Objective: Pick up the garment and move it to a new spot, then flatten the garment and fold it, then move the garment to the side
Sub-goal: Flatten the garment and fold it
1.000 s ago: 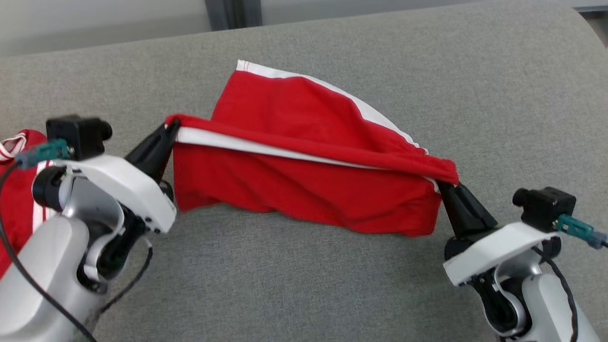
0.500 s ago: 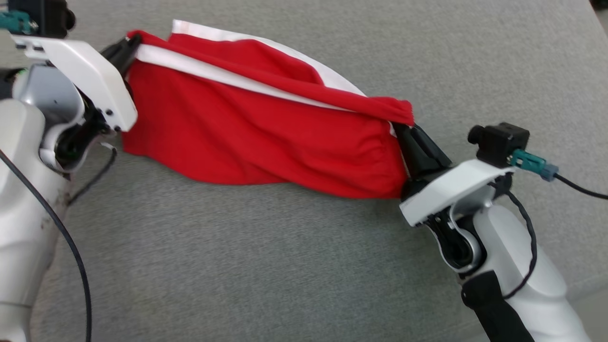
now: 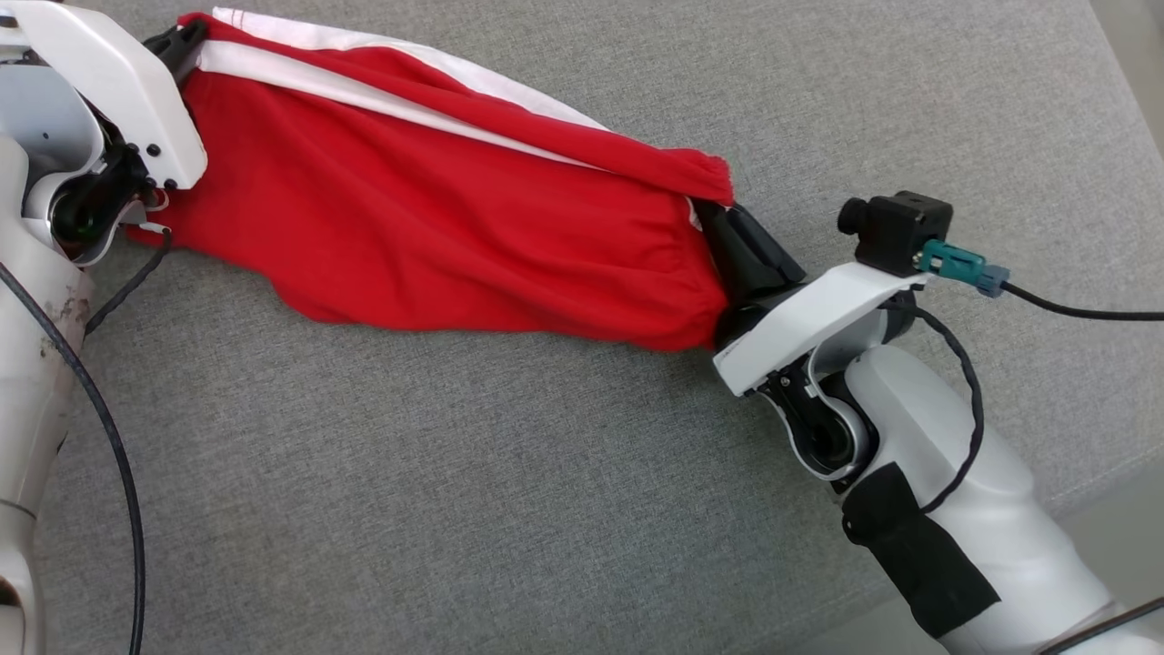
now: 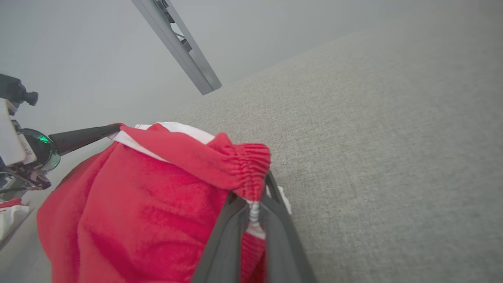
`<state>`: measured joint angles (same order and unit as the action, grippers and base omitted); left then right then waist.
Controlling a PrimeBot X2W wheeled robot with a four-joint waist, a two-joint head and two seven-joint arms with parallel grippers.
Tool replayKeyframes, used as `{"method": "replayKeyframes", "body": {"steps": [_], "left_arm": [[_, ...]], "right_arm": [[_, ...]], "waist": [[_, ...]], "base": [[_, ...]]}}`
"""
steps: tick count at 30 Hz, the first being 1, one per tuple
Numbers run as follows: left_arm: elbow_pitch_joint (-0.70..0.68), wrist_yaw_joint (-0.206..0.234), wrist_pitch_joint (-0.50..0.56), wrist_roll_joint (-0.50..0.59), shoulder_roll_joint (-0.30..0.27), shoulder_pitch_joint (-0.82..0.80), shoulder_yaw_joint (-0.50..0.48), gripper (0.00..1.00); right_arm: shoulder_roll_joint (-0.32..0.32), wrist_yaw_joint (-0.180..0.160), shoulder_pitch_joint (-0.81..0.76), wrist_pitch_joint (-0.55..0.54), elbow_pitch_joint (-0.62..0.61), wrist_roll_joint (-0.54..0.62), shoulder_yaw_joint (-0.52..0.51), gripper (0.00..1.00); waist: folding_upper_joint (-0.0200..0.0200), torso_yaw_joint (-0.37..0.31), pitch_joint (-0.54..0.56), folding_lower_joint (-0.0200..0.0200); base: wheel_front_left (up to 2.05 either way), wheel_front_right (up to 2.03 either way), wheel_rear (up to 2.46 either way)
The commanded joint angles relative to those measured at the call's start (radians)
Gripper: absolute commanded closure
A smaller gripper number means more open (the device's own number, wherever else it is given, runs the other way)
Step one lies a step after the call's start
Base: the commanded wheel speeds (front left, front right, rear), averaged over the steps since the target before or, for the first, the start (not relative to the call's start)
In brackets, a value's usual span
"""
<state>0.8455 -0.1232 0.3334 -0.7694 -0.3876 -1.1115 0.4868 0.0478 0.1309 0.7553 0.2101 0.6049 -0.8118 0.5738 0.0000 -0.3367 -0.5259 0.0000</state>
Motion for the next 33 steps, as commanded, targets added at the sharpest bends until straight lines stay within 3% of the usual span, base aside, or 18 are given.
{"method": "replayKeyframes", "body": {"steps": [1,2,3,5,14,21,25,33], "left_arm": [[0.026,-0.006,-0.018,-0.008,0.001,-0.024,0.003,1.0],[0.039,-0.007,-0.028,-0.015,0.004,-0.03,0.001,1.0],[0.052,-0.007,-0.039,-0.018,0.008,-0.033,0.0,0.72],[0.073,-0.006,-0.059,-0.021,0.016,-0.038,0.001,0.0],[0.071,-0.005,-0.208,0.019,0.042,-0.032,0.036,0.0],[-0.042,0.059,-0.413,0.052,0.034,0.073,0.021,0.0],[-0.164,0.123,-0.507,0.05,0.019,0.181,-0.006,0.0],[-0.484,0.296,-0.574,0.077,-0.033,0.45,-0.056,0.0]], "right_arm": [[0.005,0.0,0.021,0.015,0.009,-0.036,0.024,0.9],[0.006,0.0,0.027,0.015,0.012,-0.049,0.041,0.65],[0.005,0.0,0.033,0.018,0.017,-0.057,0.053,0.0],[0.006,0.0,0.041,0.026,0.027,-0.07,0.067,0.0],[0.037,0.0,-0.013,0.05,0.017,-0.023,0.068,0.0],[0.085,0.0,-0.14,0.058,-0.094,0.066,-0.064,0.0],[0.083,0.0,-0.228,0.056,-0.194,0.151,-0.18,0.0],[0.049,0.0,-0.364,0.056,-0.348,0.357,-0.355,0.0]], "waist": [[0.0,-0.002,-0.002,0.0],[0.0,-0.002,-0.003,0.0],[0.0,-0.002,-0.003,0.0],[0.0,0.001,-0.002,0.0],[0.0,0.043,0.026,0.0],[0.0,0.086,0.072,0.0],[0.0,0.114,0.098,0.0],[0.0,0.171,0.145,0.0]], "base": [[0.0,0.0,0.0],[0.0,0.0,0.0],[0.0,0.0,0.0],[0.0,0.0,0.0],[0.0,0.0,0.0],[0.0,0.0,0.0],[0.0,0.0,0.0],[0.0,0.0,0.0]]}}
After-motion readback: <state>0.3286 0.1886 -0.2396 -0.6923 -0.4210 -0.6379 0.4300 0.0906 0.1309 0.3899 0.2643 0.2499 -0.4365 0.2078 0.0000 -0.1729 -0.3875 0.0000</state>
